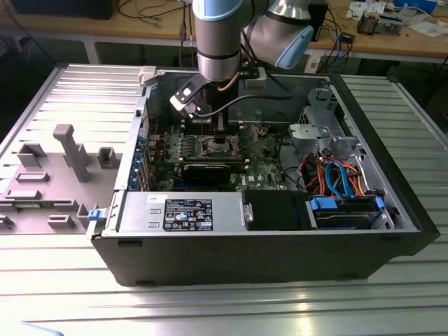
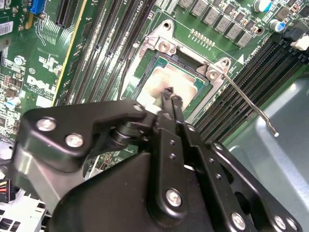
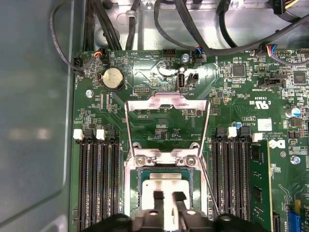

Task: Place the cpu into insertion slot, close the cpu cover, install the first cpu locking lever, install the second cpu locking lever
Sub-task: 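Place the cpu into insertion slot, then close the cpu cover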

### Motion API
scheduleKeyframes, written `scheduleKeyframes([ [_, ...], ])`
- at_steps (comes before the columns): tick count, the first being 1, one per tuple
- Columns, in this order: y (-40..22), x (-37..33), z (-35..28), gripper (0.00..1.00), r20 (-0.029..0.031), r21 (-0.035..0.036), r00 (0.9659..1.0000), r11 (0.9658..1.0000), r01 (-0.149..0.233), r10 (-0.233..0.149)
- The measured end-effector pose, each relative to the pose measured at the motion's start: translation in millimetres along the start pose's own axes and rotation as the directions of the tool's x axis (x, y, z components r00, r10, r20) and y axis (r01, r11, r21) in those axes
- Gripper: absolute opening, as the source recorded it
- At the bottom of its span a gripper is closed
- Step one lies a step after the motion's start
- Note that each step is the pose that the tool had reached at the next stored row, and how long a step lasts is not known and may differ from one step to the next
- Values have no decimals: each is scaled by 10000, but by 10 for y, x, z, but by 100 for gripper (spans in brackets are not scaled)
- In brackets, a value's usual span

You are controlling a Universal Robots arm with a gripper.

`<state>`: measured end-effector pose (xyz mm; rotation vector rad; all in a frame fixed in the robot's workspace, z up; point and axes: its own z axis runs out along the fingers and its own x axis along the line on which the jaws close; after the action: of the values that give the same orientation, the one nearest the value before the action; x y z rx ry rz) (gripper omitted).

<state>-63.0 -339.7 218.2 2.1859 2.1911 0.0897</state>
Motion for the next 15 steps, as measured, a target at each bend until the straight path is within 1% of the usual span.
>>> scheduleKeyframes([
  [1, 0, 0, 0, 12, -2, -1, 10000, 10000, 0, 0],
  [2, 0, 0, 0, 11, -1, -1, 10000, 10000, 0, 0],
  [15, 1, 0, -8, 11, 0, 0, 10000, 10000, 0, 0],
])
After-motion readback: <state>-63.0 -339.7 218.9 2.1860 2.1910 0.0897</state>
